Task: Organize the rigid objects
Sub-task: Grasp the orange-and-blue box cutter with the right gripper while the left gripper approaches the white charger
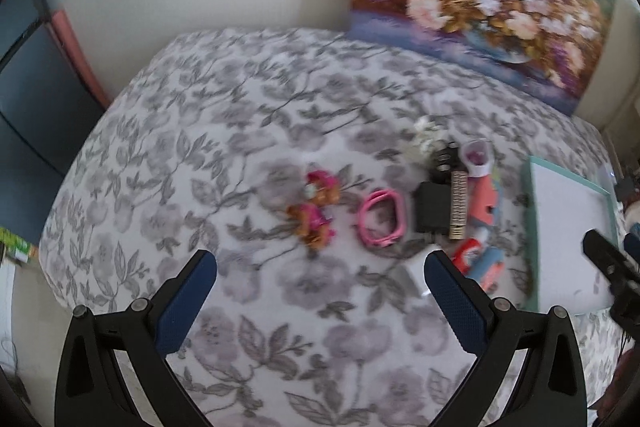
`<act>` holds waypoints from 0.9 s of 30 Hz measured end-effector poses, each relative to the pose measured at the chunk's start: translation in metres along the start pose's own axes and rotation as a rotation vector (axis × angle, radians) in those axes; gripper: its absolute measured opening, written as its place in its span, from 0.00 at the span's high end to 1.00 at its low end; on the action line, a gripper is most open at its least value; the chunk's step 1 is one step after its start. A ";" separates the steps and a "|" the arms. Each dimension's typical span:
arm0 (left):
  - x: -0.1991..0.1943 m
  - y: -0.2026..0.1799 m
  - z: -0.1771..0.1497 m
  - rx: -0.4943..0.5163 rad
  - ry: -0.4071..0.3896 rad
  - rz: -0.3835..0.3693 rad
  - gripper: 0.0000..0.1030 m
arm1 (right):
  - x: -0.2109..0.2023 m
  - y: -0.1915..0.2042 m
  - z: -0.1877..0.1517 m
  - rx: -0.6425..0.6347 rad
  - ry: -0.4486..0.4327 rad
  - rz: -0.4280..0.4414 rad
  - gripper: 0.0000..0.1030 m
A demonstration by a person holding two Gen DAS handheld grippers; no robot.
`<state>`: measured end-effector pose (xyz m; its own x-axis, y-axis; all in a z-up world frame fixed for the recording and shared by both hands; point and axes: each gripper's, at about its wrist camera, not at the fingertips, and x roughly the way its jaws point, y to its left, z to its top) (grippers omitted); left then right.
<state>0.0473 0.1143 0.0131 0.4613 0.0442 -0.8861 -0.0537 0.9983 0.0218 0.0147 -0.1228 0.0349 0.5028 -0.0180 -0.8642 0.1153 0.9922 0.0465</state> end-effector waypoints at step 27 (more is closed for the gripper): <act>0.087 0.003 -0.041 -0.050 0.180 -0.062 0.00 | 0.112 0.040 -0.049 -0.302 0.200 0.070 0.02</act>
<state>0.0511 0.1193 -0.0829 0.2999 -0.0294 -0.9535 -0.0761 0.9956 -0.0546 0.0340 -0.0787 -0.0847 0.3199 0.0458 -0.9463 -0.1866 0.9823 -0.0155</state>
